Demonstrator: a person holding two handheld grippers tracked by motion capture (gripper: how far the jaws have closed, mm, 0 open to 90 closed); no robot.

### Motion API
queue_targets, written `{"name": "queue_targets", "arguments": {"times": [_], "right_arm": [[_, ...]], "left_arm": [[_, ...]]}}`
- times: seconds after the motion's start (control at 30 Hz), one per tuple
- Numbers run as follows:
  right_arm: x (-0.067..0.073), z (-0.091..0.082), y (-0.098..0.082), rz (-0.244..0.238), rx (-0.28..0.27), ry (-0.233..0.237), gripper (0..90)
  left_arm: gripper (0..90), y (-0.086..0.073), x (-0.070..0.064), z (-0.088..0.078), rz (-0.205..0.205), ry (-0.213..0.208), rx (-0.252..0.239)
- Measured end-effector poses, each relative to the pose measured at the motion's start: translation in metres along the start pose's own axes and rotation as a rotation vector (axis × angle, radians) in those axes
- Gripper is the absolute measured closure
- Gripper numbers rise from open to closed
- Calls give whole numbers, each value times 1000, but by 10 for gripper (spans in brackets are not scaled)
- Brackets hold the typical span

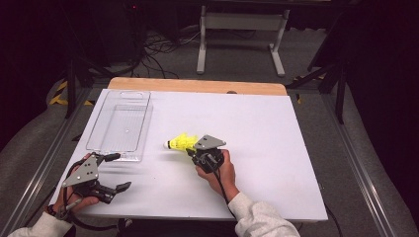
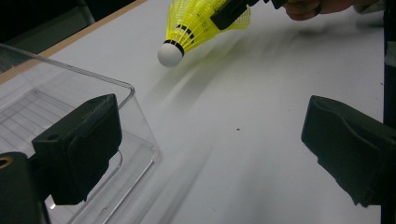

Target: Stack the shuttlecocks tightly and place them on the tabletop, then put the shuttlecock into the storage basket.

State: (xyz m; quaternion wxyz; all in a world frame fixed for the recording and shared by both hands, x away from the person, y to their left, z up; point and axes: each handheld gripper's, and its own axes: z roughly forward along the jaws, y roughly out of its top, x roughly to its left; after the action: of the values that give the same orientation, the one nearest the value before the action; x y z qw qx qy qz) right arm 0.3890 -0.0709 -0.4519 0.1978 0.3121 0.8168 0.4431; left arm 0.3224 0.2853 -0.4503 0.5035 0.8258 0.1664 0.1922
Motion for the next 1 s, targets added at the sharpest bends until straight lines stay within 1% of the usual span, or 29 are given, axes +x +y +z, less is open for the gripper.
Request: {"name": "queue_targets", "arguments": {"times": [0.2, 0.33, 0.67, 0.77, 0.83, 1.0], "right_arm": [[0, -1, 1, -3, -2, 7, 878], [-2, -3, 3, 8, -10, 18, 879], [-2, -3, 4, -7, -9, 20, 880], [-1, -4, 5, -8, -11, 23, 880], [-1, -6, 6, -19, -17, 22, 880], [-2, -9, 7, -12, -24, 28, 880]], "left_arm": [[59, -1, 0, -1, -7, 4, -2], [60, -2, 0, -2, -7, 5, -1], [59, -2, 0, -4, -14, 6, -4], [60, -2, 0, -4, -9, 9, -1], [59, -2, 0, -5, -11, 9, -6], [59, 0, 2, -2, -12, 8, -9]]}}
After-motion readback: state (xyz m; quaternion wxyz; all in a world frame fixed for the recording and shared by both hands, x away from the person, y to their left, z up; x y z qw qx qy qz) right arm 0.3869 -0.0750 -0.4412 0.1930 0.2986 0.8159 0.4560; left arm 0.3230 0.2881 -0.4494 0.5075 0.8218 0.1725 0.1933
